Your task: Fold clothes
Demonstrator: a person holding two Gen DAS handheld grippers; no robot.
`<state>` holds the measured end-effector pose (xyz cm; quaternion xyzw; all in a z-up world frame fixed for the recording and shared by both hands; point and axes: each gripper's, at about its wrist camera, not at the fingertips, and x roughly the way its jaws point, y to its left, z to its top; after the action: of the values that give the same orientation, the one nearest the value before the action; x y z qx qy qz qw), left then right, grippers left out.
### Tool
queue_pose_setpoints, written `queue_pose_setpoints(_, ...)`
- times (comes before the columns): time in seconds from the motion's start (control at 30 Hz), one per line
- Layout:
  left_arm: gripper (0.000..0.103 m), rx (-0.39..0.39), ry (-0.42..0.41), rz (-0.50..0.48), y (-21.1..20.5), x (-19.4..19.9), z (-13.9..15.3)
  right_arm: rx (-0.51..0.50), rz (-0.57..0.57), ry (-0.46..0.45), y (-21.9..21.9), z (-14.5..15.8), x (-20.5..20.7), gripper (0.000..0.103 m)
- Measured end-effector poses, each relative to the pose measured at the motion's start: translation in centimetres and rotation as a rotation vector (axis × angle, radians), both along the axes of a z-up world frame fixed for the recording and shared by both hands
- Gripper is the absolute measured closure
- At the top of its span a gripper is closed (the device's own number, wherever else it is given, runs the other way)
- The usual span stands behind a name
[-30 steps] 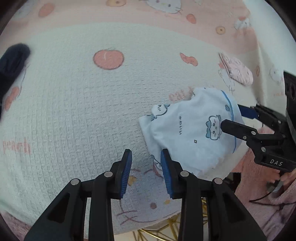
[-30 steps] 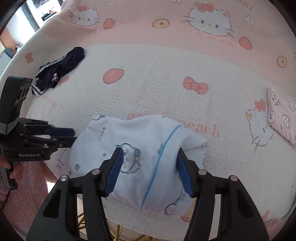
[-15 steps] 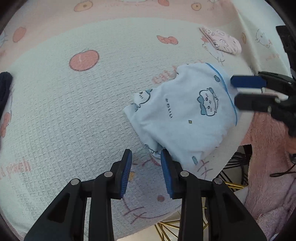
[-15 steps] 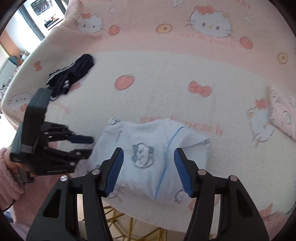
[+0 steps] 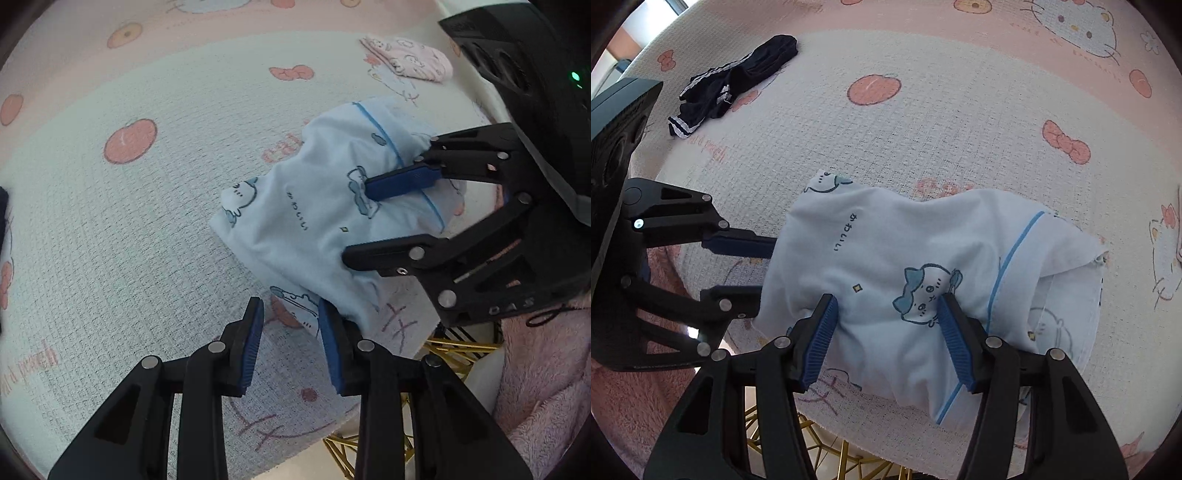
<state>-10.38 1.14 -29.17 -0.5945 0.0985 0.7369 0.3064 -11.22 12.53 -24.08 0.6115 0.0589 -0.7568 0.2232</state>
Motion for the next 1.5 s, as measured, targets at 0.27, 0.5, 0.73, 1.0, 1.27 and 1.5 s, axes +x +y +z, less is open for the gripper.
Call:
queue_pose_setpoints(0.27, 0.071, -0.006, -0.015, -0.032, -2.8, 1.6, 1.6, -0.073, -0.049, -0.016, 1.3, 0.8, -0.1, 0.047)
queue_pose_setpoints(0.5, 0.071, 0.015, 0.002, 0.08, -3.5, -2.2, 1.4, -0.161, -0.031, 0.018, -0.4, 4.1, 1.3, 0.046)
queue_pose_setpoints(0.73, 0.071, 0.004, -0.011, -0.051, -1.7, 0.2, 1.4, -0.045, -0.065, -0.052, -0.2, 0.1, 1.2, 0.045)
queue_pose_setpoints(1.0, 0.071, 0.087, 0.093, 0.139, -4.4, 0.3, 5.8, -0.166, -0.145, 0.003, 3.4, 3.9, 1.0, 0.045)
queue_pose_setpoints(1.27, 0.071, 0.012, -0.007, 0.002, 1.8, 0.0, 0.9, -0.095, 0.043, -0.072, 5.2, 3.2, 0.4, 0.056)
queue_pose_setpoints(1.5, 0.062, -0.075, 0.06, -0.013, 0.5, 0.7, 3.5, 0.023, -0.019, 0.093, 7.7, 6.4, 0.9, 0.054)
